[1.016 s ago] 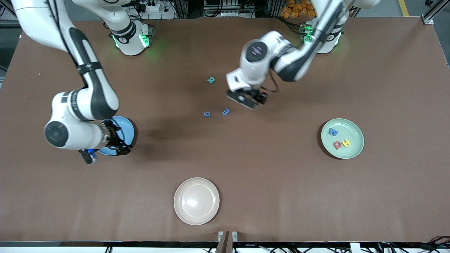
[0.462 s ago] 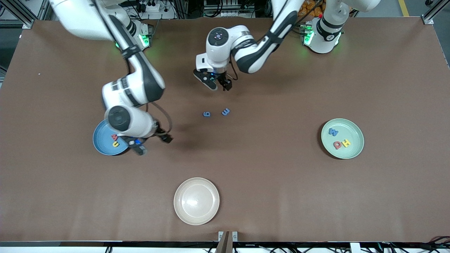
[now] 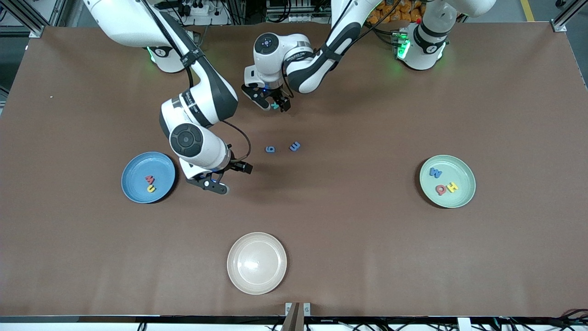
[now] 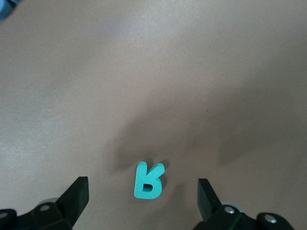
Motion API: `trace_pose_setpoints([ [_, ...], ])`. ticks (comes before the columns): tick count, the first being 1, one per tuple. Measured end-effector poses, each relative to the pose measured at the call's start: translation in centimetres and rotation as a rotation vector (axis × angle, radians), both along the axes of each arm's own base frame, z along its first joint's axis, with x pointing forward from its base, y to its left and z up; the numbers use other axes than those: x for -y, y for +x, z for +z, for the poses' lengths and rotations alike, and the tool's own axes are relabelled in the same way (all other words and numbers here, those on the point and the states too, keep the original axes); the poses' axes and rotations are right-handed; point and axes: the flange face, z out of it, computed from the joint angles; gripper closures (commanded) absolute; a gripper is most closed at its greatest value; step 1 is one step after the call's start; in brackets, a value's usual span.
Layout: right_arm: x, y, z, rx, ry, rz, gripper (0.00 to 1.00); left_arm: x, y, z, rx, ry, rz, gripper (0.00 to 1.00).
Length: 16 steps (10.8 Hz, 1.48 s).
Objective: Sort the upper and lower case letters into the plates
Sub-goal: 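Grasp the teal R with the left gripper while the right reaches blue a, then drop the R on the green plate while the right gripper grasps a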
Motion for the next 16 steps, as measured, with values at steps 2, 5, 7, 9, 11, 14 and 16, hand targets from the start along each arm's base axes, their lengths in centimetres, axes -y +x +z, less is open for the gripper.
trace_pose_setpoints([
  [2, -0.4, -0.5, -1.5, 0.009, 0.022, 0.079, 0.00, 0.1, -0.5, -0.8, 0.002, 0.012, -0.009, 0.09],
  [5, -2.3, -2.4, -4.5, 0.057, 0.064, 0.127, 0.00, 0.3, -1.3, -1.5, 0.004, 0.023, -0.023, 0.31],
  [7, -3.6, -3.8, -5.6, 0.075, 0.076, 0.149, 0.00, 0.3, -1.3, -1.6, 0.003, 0.025, -0.024, 0.66],
  [9, -4.1, -4.1, -5.7, 0.083, 0.080, 0.156, 0.00, 0.2, -1.2, -1.8, 0.003, 0.028, -0.018, 1.00],
  [11, -3.9, -4.1, -5.8, 0.085, 0.080, 0.152, 0.00, 0.1, -0.6, -1.6, 0.010, 0.030, 0.006, 1.00],
  [14, -3.6, -4.1, -6.0, 0.082, 0.076, 0.147, 0.00, -0.4, 0.6, -1.5, 0.017, 0.055, 0.077, 1.00],
  [16, -3.5, -4.2, -6.3, 0.078, 0.076, 0.144, 0.00, -2.2, 4.0, 0.6, 0.030, 0.101, 0.139, 1.00],
])
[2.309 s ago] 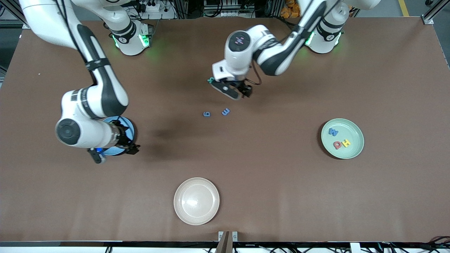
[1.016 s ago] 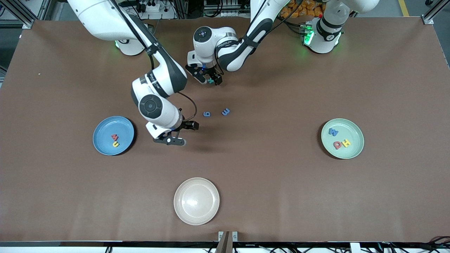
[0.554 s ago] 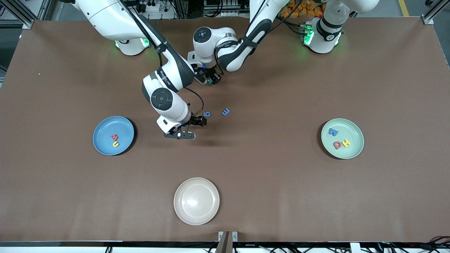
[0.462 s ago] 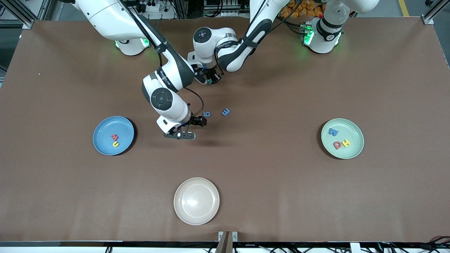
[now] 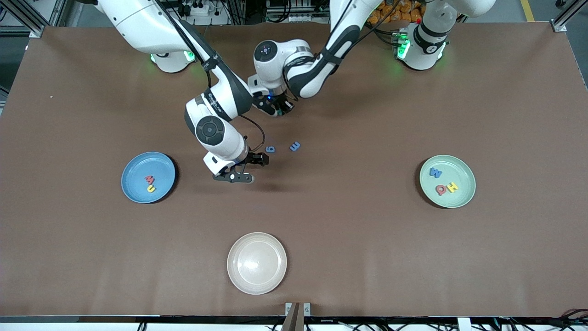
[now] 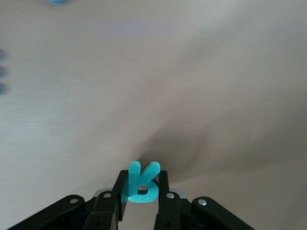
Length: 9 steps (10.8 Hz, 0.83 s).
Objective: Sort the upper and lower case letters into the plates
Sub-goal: 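Drop the R on the green plate while the right gripper grasps a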
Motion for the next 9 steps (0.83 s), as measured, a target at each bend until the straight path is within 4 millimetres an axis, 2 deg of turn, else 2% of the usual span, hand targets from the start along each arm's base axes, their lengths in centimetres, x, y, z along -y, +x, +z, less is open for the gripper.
trace_pose_setpoints([
  [2, 0.0, -0.1, -0.2, -0.002, 0.011, -0.013, 0.00, -2.9, 4.8, 4.0, 0.029, 0.005, 0.079, 1.00],
  [4, -0.1, -0.3, -0.8, 0.000, 0.017, -0.021, 0.00, -6.9, 9.7, 7.3, 0.059, 0.002, 0.174, 1.00],
  [7, -1.3, -1.2, -1.8, -0.007, 0.016, -0.031, 0.00, -14.1, 17.8, 10.1, 0.091, -0.009, 0.327, 1.00],
  [9, -2.9, -2.4, -1.9, -0.012, 0.013, -0.028, 0.00, -20.0, 22.6, 11.9, 0.101, -0.002, 0.382, 1.00],
])
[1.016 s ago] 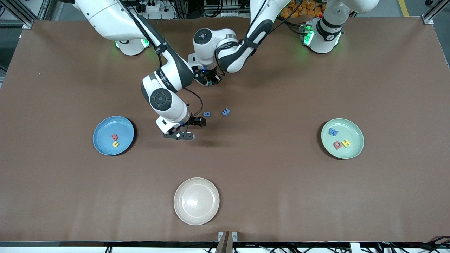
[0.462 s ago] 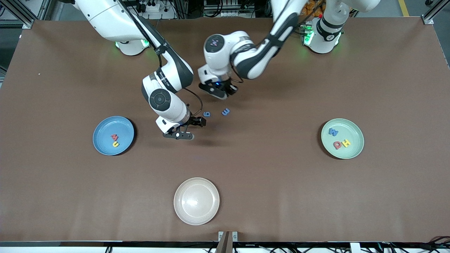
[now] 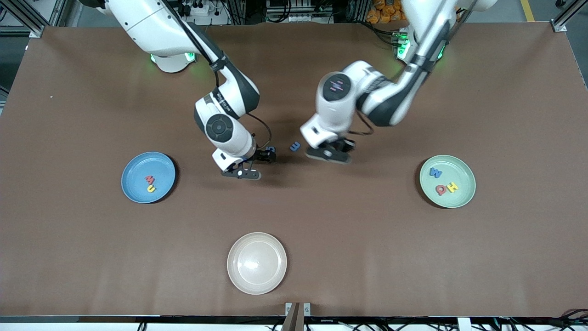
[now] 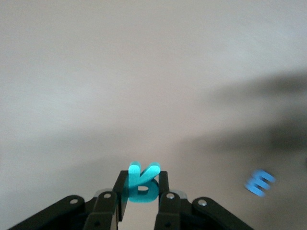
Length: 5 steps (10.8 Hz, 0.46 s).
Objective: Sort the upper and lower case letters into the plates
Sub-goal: 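Drop the R on the green plate while the right gripper grasps a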
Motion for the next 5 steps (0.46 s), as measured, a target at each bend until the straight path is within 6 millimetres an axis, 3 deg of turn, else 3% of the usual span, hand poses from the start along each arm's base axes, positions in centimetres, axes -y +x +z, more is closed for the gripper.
trace_pose_setpoints([
  [3, -2.3, -2.1, -0.9, -0.017, -0.013, -0.008, 0.00, -8.9, 4.2, 0.8, -0.074, 0.071, 0.005, 1.00],
  [5, -2.6, -3.1, -2.1, -0.009, -0.010, -0.006, 0.00, -15.6, 6.2, 0.0, -0.124, 0.093, -0.016, 1.00],
])
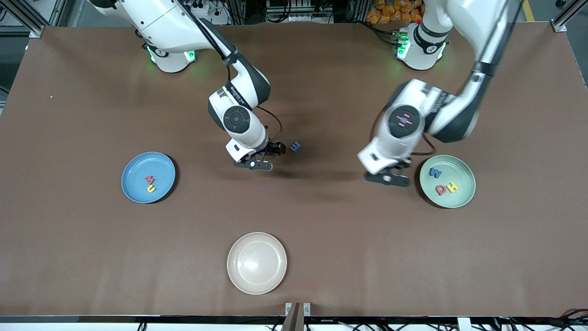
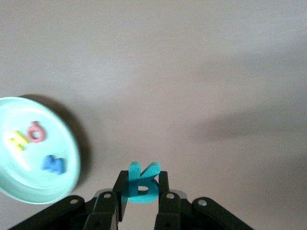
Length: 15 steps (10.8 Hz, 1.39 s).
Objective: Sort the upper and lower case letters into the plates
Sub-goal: 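Drop the R on the green plate while the right gripper grasps a, then withdraw the left gripper while the right gripper carries a to blue plate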
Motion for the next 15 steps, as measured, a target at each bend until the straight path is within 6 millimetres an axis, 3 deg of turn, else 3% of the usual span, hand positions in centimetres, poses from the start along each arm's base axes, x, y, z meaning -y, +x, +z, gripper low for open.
trace_pose_setpoints([
  [4, 0.7, -1.1, -1.6, -0.008, -0.011, -0.009, 0.00, -14.7, 2.2, -2.8, -0.098, 0.017, -0.043, 1.00],
  [5, 0.7, -1.3, -1.8, -0.011, -0.014, -0.015, 0.00, -16.6, 2.0, -3.5, -0.115, 0.023, -0.029, 0.59],
  [6, 0.8, -1.4, -1.9, -0.013, -0.016, -0.016, 0.00, -17.6, 1.8, -4.2, -0.129, 0.028, -0.017, 0.01],
  [9, 0.4, -2.0, -2.5, -0.014, -0.016, -0.021, 0.00, -18.4, 1.9, -4.5, -0.128, 0.030, -0.009, 0.00],
  [10, 0.3, -2.0, -2.7, -0.013, -0.016, -0.024, 0.00, -18.2, 2.5, -3.3, -0.102, 0.029, -0.014, 0.00],
  [11, 0.3, -2.1, -3.0, -0.011, -0.013, -0.029, 0.00, -17.5, 3.2, -0.6, -0.063, 0.029, -0.023, 0.00],
  [14, -0.1, -2.3, -3.7, -0.004, -0.008, -0.039, 0.01, -12.9, 3.4, 12.4, 0.005, -0.012, -0.032, 0.00],
  [15, -0.1, -2.3, -3.7, -0.004, -0.008, -0.040, 0.08, -11.7, 2.7, 16.7, 0.052, -0.022, -0.047, 0.00],
])
